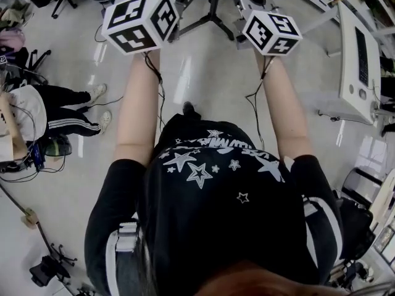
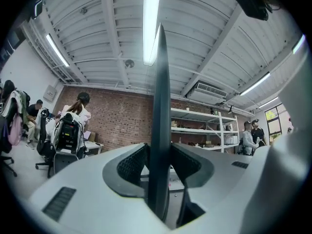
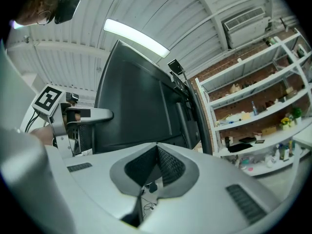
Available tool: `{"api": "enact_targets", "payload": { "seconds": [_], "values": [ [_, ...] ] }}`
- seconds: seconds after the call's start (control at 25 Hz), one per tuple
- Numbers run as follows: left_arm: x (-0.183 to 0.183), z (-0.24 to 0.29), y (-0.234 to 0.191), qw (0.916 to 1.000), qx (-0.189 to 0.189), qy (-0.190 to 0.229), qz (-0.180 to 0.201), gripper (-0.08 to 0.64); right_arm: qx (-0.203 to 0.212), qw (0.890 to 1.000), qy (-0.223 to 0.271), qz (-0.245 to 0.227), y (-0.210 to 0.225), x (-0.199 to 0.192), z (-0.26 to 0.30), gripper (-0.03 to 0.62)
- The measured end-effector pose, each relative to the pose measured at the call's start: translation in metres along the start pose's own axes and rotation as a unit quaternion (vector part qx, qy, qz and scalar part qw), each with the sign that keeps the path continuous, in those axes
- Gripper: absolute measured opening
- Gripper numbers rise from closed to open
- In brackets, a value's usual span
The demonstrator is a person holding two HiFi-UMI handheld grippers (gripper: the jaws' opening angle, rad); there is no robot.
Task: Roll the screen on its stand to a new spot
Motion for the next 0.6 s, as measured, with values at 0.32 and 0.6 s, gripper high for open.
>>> {"api": "enact_targets", "payload": {
  "seconds": [0.32, 0.6],
  "values": [
    [-0.004, -0.038, 0.056, 0.9998, 0.019, 0.005, -0.002, 0.183, 0.010, 1.000, -0.005, -0.003, 0.002, 0.004, -0.073, 0.006],
    [-0.005, -0.066, 0.098, 0.9999, 0.016, 0.002, 0.000, 0.184, 0.018, 1.000, -0.003, -0.005, -0.003, 0.006, -0.125, 0.006]
  ]
}}
Point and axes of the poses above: the fingertips, and each gripper's own axes: z forward along the fingers, y to its right, x out of its top, the point moved 10 cm from there along -z, backward along the fingers, and after that the axes turned 2 degrees about x, right-handed, at the moved point
